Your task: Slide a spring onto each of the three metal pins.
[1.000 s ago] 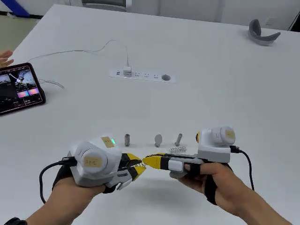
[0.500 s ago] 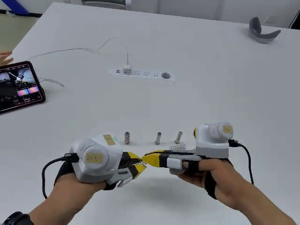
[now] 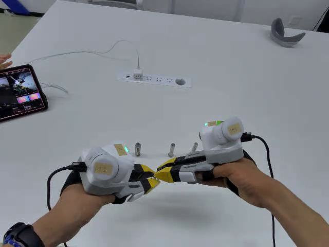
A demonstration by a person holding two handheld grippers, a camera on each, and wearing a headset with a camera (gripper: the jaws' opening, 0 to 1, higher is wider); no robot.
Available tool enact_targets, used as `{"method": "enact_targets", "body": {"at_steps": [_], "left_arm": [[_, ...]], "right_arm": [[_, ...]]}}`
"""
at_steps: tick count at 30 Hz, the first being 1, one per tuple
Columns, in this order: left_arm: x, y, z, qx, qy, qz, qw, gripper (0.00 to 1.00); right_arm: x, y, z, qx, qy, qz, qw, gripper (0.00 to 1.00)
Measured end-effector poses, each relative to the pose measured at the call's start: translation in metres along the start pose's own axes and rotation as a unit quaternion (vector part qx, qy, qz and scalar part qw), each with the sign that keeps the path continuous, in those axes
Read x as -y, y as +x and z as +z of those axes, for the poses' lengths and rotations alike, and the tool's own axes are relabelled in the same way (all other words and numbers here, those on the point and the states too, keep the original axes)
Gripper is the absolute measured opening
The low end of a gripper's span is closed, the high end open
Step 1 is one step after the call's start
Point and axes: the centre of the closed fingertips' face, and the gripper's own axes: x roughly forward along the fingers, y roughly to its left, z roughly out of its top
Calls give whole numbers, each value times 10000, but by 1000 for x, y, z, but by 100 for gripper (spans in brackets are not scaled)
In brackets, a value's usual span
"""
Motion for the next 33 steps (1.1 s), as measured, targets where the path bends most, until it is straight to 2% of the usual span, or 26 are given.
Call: {"method": "enact_targets", "body": {"at_steps": [3,5,7,8,10,11,13,14,16,18,20,24,33], "left_arm": [[3,1,2,44,64,-83,9999,10],[5,3,4,67,93,-148,9998,10],[9,4,5,76,162,-221,9996,10],[11,6,6,75,209,-266,9994,10],[14,7,7,76,258,-328,9991,10],[16,7,8,83,290,-373,9988,10],[18,9,10,130,281,-444,9985,10],[20,9,12,183,232,-506,9983,10],[19,7,14,205,264,-534,9980,10],[19,6,17,249,257,-583,9977,10],[19,6,18,257,290,-621,9973,10],[20,7,17,201,390,-643,9970,10],[23,8,12,178,330,-663,9971,10]], "right_arm": [[-2,-2,-2,-395,-469,76,9981,12],[-4,-4,-5,-697,-816,132,9941,12],[-5,-6,-8,-999,-1158,181,9881,12],[-6,-8,-11,-1208,-1365,226,9830,12],[-8,-9,-14,-1435,-1676,270,9750,12],[-9,-10,-15,-1598,-1857,306,9690,12],[-12,-12,-15,-1741,-2075,344,9620,12],[-14,-11,-12,-1699,-2083,358,9625,12],[-14,-14,-11,-1781,-2293,338,9563,12],[-14,-15,-10,-1781,-2301,354,9561,12],[-15,-16,-9,-1790,-2377,375,9540,12],[-14,-15,-10,-1824,-2387,381,9530,12],[-15,-14,-15,-1868,-2376,389,9524,12]]}}
